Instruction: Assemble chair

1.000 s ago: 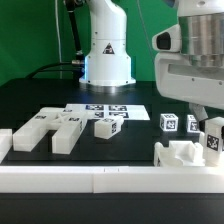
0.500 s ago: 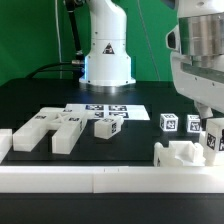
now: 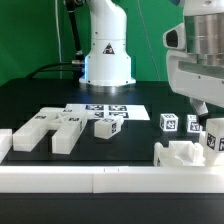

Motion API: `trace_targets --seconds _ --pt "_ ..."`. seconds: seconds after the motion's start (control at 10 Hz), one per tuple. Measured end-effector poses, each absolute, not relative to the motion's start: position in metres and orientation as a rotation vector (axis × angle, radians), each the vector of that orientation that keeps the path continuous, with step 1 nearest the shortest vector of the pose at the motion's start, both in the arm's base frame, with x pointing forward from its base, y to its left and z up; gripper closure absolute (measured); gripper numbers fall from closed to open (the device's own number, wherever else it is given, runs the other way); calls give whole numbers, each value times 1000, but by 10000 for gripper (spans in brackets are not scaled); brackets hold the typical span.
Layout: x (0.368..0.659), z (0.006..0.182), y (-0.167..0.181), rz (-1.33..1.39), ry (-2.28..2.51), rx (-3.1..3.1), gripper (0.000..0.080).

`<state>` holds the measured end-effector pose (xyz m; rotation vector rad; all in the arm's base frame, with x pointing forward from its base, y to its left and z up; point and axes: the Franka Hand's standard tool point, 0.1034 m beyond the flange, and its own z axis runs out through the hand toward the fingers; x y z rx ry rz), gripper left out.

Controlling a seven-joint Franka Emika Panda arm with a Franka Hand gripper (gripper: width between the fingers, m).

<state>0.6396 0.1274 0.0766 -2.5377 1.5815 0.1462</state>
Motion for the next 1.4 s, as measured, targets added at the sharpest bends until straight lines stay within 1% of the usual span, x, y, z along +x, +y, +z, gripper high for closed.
trace_targets --seconds 0.3,0.7,1.0,1.2,1.3,1.4 --pt "639 76 127 114 1269 -2705 150" --pt "637 76 133 22 579 -3014 150" --pt "641 79 131 -18 88 -3070 150" --pt "642 80 128 -27 -116 -3069 150" --pt "644 81 127 -39 -312 -3070 150" --pt "644 81 126 -44 -375 -3065 150"
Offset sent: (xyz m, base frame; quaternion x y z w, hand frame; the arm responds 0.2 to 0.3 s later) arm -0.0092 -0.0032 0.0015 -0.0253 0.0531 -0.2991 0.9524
